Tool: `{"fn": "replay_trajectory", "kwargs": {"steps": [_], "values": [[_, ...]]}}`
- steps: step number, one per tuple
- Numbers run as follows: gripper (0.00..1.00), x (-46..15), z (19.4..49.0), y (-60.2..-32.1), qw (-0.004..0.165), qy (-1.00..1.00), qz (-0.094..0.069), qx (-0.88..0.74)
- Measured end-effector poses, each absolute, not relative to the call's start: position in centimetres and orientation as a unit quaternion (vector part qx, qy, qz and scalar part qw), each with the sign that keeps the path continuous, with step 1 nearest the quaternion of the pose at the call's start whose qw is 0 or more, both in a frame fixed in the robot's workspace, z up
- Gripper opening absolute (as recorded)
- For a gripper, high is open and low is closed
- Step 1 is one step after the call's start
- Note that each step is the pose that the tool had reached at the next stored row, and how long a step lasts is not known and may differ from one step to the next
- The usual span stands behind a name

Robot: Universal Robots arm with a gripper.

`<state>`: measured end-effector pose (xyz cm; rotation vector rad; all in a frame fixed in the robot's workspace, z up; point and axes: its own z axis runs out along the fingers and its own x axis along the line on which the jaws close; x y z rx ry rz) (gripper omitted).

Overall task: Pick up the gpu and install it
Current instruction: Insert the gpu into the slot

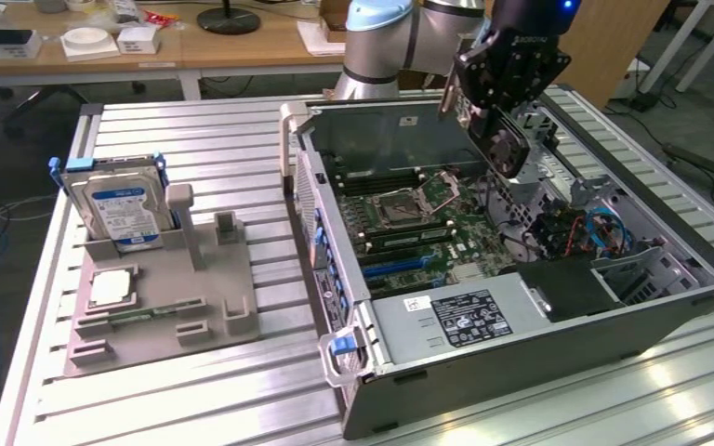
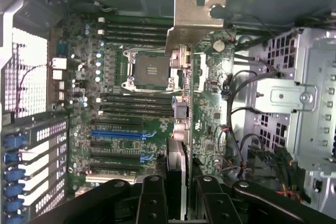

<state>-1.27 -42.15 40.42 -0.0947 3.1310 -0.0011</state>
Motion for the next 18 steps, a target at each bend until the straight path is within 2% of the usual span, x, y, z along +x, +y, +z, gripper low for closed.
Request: {"fn": "replay_trajectory", "kwargs": {"steps": [18], "values": [[0.27,-1.27,40.41,-42.16,0.005,0.99,0.0,-0.138]]}}
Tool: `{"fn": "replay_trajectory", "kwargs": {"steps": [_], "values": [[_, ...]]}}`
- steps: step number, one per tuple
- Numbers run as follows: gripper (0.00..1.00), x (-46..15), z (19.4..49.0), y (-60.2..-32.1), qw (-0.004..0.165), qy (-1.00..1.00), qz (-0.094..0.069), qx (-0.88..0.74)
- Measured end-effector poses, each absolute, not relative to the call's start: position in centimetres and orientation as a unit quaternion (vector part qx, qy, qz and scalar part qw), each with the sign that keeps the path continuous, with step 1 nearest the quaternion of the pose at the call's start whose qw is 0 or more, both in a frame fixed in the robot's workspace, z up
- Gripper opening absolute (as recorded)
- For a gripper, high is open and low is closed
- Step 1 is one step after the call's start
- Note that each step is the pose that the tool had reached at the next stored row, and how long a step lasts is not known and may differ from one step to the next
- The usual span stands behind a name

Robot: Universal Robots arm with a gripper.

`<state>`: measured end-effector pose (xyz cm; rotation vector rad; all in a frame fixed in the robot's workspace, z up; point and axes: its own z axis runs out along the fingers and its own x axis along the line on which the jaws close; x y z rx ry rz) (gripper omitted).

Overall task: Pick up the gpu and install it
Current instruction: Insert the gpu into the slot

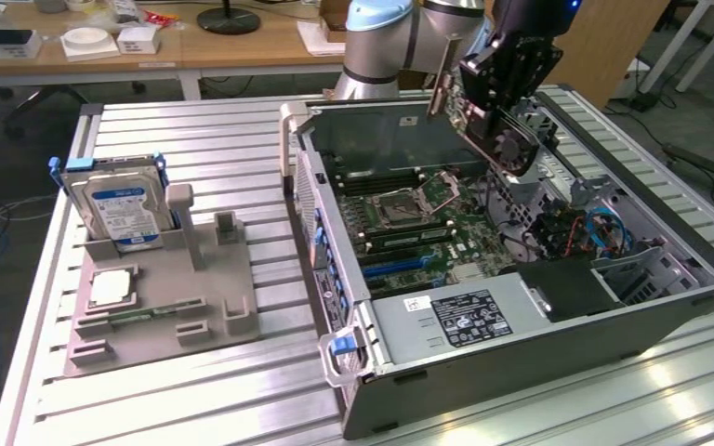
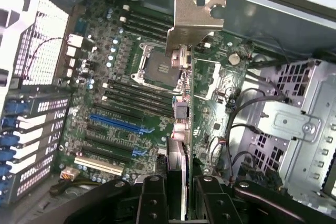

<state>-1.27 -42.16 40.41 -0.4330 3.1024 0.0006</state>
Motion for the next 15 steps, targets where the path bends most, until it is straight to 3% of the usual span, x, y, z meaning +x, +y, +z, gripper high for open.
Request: {"fn": "replay_trajectory", "kwargs": {"steps": [15], "values": [[0.27,-1.27,40.41,-42.16,0.005,0.972,0.001,-0.235]]}}
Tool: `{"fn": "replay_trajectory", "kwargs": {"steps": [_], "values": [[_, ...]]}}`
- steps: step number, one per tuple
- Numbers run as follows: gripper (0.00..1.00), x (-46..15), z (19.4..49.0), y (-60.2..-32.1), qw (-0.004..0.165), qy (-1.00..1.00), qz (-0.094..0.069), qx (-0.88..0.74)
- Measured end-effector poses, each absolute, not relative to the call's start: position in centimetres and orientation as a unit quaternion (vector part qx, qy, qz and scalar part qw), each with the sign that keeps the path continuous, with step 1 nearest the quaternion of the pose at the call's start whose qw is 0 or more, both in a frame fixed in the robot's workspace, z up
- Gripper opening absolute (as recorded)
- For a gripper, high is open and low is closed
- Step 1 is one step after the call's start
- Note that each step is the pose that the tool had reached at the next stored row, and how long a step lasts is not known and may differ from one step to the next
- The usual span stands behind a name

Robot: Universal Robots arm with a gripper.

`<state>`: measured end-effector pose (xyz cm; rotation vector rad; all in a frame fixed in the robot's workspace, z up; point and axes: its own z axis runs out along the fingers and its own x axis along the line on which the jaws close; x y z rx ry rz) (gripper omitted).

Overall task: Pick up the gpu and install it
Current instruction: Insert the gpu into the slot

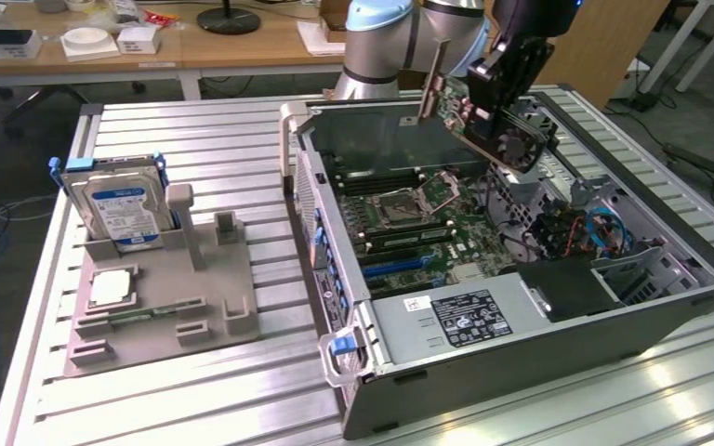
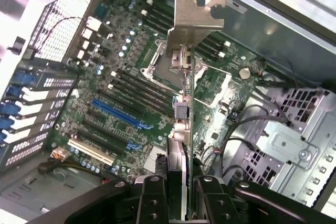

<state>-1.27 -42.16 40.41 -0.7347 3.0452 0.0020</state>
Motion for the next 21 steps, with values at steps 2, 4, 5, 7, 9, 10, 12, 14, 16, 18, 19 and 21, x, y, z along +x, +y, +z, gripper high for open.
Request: {"fn": "replay_trajectory", "kwargs": {"steps": [2,4,5,7,9,10,12,14,16,18,19,21], "values": [[0.27,-1.27,40.41,-42.18,0.005,0.97,0.001,-0.243],[0.27,-1.27,40.41,-42.19,0.005,0.968,0.001,-0.251],[0.27,-1.27,40.41,-42.19,0.005,0.967,0.001,-0.255],[0.27,-1.27,40.41,-42.19,0.004,0.964,0.001,-0.267],[0.27,-1.27,40.41,-42.19,0.004,0.96,0.001,-0.278],[0.27,-1.27,40.41,-42.19,0.004,0.959,0.001,-0.285],[0.27,-1.27,40.41,-42.2,0.004,0.955,0.001,-0.295],[0.27,-1.27,40.41,-42.2,0.004,0.952,0.001,-0.306],[0.27,-1.27,40.41,-42.2,0.004,0.948,0.001,-0.319],[0.27,-1.27,40.41,-42.2,0.004,0.944,0.001,-0.331],[0.27,-1.27,40.41,-42.2,0.004,0.941,0.001,-0.337],[0.27,-1.27,40.41,-42.2,0.004,0.936,0.001,-0.351]]}}
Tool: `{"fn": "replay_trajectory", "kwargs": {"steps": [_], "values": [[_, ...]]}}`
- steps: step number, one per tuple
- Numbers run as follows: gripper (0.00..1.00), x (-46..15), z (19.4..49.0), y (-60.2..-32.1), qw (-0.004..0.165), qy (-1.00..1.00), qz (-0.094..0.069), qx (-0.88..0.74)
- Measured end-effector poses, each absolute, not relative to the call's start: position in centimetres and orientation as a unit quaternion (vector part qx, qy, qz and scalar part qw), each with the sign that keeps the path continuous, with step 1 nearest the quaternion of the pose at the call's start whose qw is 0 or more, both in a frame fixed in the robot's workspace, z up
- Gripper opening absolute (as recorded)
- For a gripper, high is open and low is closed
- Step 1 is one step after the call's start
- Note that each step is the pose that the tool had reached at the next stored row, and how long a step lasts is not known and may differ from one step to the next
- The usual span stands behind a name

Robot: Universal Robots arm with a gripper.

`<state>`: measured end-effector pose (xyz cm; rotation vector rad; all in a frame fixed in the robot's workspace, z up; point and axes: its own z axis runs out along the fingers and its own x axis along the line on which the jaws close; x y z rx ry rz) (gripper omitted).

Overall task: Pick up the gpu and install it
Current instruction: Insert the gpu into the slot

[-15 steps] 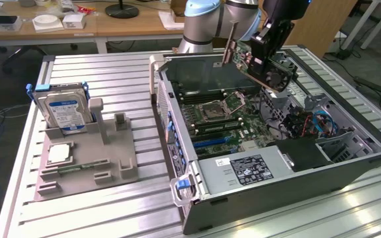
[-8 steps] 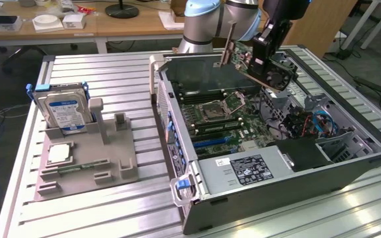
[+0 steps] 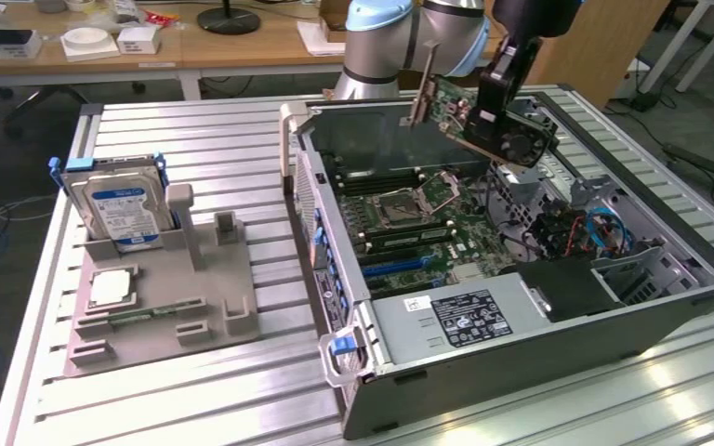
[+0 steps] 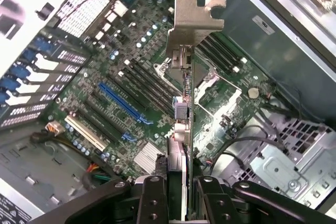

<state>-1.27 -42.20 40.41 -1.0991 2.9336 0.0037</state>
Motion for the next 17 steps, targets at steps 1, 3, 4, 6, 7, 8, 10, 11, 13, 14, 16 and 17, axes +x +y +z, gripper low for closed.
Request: {"fn": "replay_trajectory", "kwargs": {"steps": [1,3,4,6,7,8,10,11,13,14,16,17], "values": [[0.27,-1.27,40.41,-42.2,0.004,0.934,0.001,-0.357],[0.27,-1.27,40.41,-42.2,0.004,0.929,0.001,-0.369],[0.27,-1.27,40.41,-42.2,0.004,0.927,0.001,-0.375],[0.27,-1.27,40.41,-42.2,0.004,0.923,0.001,-0.386],[0.27,-1.27,40.41,-42.2,0.004,0.92,0.001,-0.391],[0.27,-1.27,40.41,-42.21,0.004,0.918,0.001,-0.396],[0.27,-1.27,40.41,-42.21,0.004,0.914,0.001,-0.407],[0.27,-1.27,40.41,-42.21,0.004,0.911,0.001,-0.412],[0.27,-1.27,40.41,-42.21,0.004,0.906,0.002,-0.423],[0.27,-1.27,40.41,-42.21,0.004,0.903,0.002,-0.429],[0.27,-1.27,40.41,-42.21,0.004,0.898,0.002,-0.44],[0.27,-1.27,40.41,-42.22,0.004,0.895,0.002,-0.446]]}}
